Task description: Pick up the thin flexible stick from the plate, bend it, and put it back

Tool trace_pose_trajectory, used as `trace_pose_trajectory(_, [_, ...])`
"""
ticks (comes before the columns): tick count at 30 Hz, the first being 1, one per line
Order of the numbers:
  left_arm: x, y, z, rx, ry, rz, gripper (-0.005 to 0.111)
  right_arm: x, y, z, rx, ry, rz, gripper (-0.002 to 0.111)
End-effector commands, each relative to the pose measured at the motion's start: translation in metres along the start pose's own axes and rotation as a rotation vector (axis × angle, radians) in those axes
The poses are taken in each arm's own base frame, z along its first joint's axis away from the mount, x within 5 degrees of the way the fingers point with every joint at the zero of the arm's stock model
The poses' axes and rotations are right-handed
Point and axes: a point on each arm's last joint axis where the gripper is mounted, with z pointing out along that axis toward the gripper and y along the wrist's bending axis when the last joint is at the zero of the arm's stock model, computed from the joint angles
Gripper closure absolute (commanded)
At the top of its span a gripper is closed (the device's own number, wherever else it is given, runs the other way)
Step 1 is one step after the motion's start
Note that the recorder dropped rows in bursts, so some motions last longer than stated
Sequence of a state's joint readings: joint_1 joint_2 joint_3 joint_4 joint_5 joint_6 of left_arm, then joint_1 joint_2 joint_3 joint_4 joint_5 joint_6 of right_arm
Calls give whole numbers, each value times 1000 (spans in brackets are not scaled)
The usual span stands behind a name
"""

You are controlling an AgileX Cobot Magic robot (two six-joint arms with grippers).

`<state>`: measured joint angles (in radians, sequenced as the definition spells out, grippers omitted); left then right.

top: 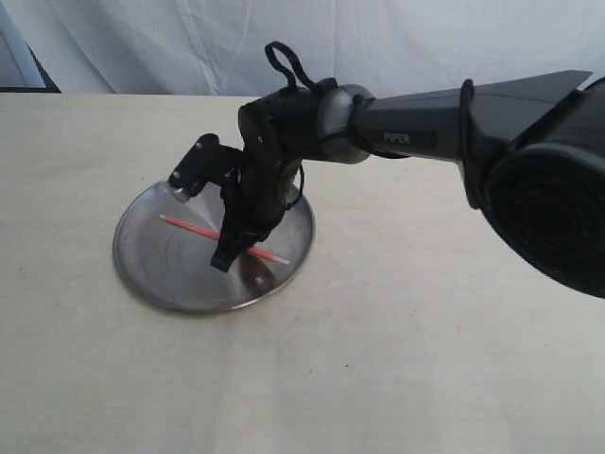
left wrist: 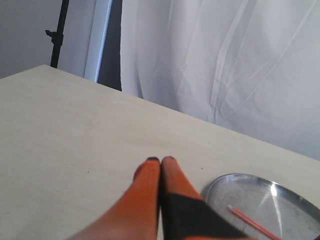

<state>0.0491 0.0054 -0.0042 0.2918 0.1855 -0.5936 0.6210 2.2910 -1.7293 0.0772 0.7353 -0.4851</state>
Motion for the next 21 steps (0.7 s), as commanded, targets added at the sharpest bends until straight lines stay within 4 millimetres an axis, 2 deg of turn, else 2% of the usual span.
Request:
trace_pose_trajectory(1, [1,0,0,3,-6,0,107,-16,-6,-49,54,-119,19,109])
trace_pose_trajectory(4, [1,0,0,3,-6,0,107,-16,-6,-59,49,-116,41,109])
trace_pose_trajectory(8, [1,0,0,3,-6,0,107,-1,0,-43,-17,44,89,109])
trace_pose_trajectory(10, [1,0,0,3,-6,0,107,5,0,-30,-14,89,84,100])
trace_pose_trajectory(15, [1,0,0,3,-6,0,107,7,-3,-12,13,81,90,62])
trace_pose_trajectory(19, [1,0,0,3,-6,0,107,13,-3,2,22,126,126,60])
trace_pose_trajectory(21, [1,0,0,3,-6,0,107,15,-2,3,15,145,126,60])
